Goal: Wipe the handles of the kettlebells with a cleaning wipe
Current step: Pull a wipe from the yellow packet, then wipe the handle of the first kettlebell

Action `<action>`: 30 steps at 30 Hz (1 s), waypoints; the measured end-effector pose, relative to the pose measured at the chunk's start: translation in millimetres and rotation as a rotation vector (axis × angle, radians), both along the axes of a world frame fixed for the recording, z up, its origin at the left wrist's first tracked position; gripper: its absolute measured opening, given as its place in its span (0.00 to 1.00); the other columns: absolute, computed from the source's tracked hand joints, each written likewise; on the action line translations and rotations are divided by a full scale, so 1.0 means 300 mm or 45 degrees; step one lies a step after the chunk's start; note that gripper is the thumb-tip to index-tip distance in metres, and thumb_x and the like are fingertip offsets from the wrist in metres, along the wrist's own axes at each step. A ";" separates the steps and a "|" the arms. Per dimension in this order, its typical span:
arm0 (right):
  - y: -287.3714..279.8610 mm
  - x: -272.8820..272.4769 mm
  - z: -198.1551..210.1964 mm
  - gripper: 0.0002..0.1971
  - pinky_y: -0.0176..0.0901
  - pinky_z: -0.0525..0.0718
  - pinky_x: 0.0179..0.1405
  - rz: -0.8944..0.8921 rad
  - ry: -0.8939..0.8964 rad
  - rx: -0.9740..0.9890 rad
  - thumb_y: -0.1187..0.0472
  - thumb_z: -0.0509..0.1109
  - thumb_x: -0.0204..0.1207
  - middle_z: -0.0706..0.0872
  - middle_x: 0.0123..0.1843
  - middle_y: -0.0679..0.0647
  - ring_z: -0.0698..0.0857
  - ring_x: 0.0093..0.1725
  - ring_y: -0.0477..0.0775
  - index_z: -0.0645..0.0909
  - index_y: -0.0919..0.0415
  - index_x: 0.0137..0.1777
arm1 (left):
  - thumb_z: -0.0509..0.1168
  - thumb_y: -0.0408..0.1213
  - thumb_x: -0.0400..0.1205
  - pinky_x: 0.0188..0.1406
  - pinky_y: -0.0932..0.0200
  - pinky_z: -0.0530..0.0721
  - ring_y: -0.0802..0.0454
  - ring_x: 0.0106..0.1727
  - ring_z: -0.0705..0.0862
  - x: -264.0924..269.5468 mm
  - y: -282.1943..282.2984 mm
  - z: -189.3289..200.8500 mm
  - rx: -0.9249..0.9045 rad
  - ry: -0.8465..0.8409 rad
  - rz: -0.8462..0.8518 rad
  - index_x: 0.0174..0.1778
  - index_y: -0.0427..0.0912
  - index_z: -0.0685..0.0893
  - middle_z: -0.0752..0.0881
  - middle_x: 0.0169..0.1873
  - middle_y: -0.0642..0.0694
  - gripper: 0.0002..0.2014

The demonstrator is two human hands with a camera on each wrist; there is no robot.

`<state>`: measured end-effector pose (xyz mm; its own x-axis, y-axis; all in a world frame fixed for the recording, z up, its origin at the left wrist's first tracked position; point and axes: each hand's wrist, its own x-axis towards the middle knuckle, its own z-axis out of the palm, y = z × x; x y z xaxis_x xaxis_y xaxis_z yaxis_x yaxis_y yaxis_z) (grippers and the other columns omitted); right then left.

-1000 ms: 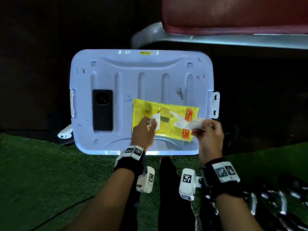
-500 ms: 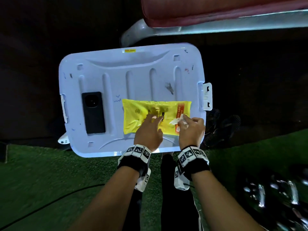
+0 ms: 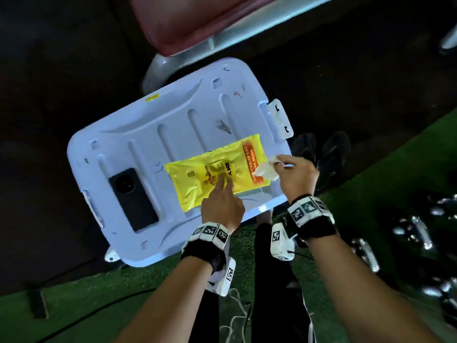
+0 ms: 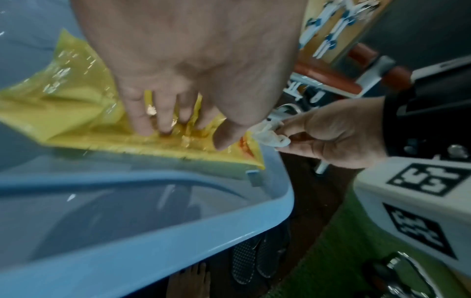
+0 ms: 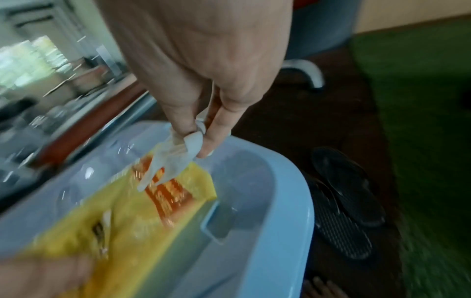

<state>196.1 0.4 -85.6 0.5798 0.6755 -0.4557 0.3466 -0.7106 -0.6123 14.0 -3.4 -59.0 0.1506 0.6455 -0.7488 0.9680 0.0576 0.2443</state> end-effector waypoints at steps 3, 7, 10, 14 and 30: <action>-0.121 0.042 0.039 0.10 0.51 0.90 0.56 -0.362 0.081 0.096 0.59 0.79 0.71 0.95 0.46 0.46 0.93 0.46 0.48 0.94 0.47 0.51 | 0.59 0.39 0.82 0.51 0.48 0.80 0.36 0.59 0.88 0.042 -0.027 0.080 0.114 0.082 -0.194 0.56 0.43 0.84 0.88 0.59 0.40 0.12; -0.371 0.105 0.102 0.09 0.52 0.92 0.55 -0.710 0.122 0.175 0.54 0.81 0.69 0.94 0.45 0.42 0.92 0.46 0.44 0.91 0.39 0.47 | 0.62 0.41 0.84 0.55 0.47 0.84 0.39 0.59 0.88 0.153 -0.115 0.143 0.199 -0.206 -0.403 0.64 0.45 0.86 0.90 0.57 0.41 0.15; -0.603 0.171 0.153 0.10 0.47 0.92 0.52 -0.910 0.055 0.202 0.55 0.82 0.70 0.93 0.42 0.41 0.92 0.43 0.41 0.91 0.34 0.42 | 0.61 0.43 0.87 0.69 0.48 0.81 0.45 0.70 0.83 0.282 -0.215 0.140 -0.009 -0.447 -0.499 0.76 0.49 0.81 0.85 0.69 0.45 0.20; -0.923 0.283 0.158 0.17 0.30 0.87 0.43 -1.101 -0.050 0.233 0.58 0.81 0.70 0.92 0.41 0.35 0.90 0.41 0.34 0.88 0.27 0.36 | 0.63 0.41 0.86 0.69 0.48 0.82 0.48 0.67 0.86 0.466 -0.408 0.044 -0.159 -0.548 -0.715 0.74 0.49 0.84 0.87 0.68 0.48 0.19; -1.732 0.725 -0.551 0.07 0.36 0.88 0.38 -1.178 -0.087 0.435 0.54 0.82 0.71 0.94 0.46 0.45 0.93 0.42 0.41 0.93 0.45 0.49 | 0.82 0.47 0.73 0.67 0.57 0.80 0.48 0.74 0.81 1.037 -1.052 -1.070 -0.286 -0.691 -0.540 0.85 0.49 0.69 0.76 0.80 0.48 0.44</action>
<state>413.6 -519.1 -250.8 0.9632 0.0317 -0.2667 -0.2143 -0.5081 -0.8342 325.0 -319.1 -379.8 0.7421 0.2884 -0.6051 0.6638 -0.1907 0.7232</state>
